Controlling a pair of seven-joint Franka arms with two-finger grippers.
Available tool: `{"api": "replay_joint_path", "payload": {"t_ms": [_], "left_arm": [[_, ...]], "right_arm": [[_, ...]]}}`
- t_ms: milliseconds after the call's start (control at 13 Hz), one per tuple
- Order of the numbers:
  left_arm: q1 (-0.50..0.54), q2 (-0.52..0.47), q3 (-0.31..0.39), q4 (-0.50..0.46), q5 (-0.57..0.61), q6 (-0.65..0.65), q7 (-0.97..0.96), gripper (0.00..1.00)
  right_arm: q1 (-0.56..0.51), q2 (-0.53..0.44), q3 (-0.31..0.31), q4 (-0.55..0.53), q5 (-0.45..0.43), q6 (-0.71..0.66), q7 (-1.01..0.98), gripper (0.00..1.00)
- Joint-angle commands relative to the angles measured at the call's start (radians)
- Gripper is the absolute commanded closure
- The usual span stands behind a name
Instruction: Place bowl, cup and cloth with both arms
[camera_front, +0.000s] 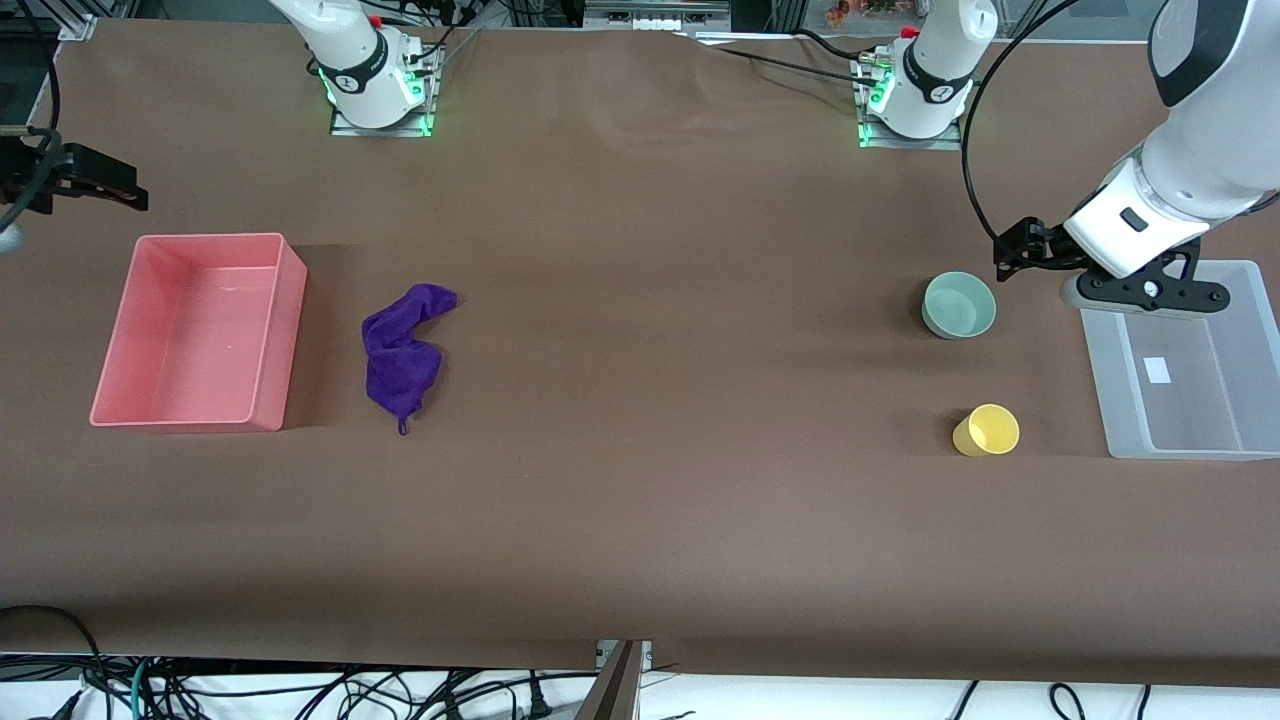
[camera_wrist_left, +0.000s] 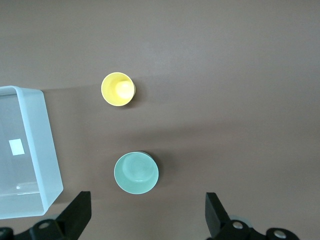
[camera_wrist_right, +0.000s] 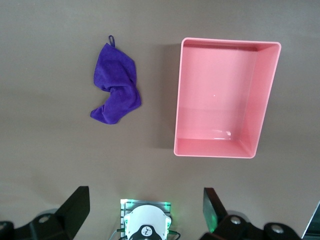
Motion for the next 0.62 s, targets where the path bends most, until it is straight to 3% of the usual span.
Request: {"api": "replay_joint_path", "payload": {"t_ms": [0, 538], "left_arm": [[-0.01, -0.017, 0.007, -0.011, -0.011, 0.009, -0.009, 0.0], [-0.01, -0.017, 0.004, -0.011, -0.009, 0.0, -0.015, 0.0]], "right_arm": [[0.005, -0.003, 0.004, 0.001, -0.017, 0.006, 0.001, 0.0], [-0.001, -0.003, -0.004, 0.001, -0.018, 0.012, -0.008, 0.0]]}}
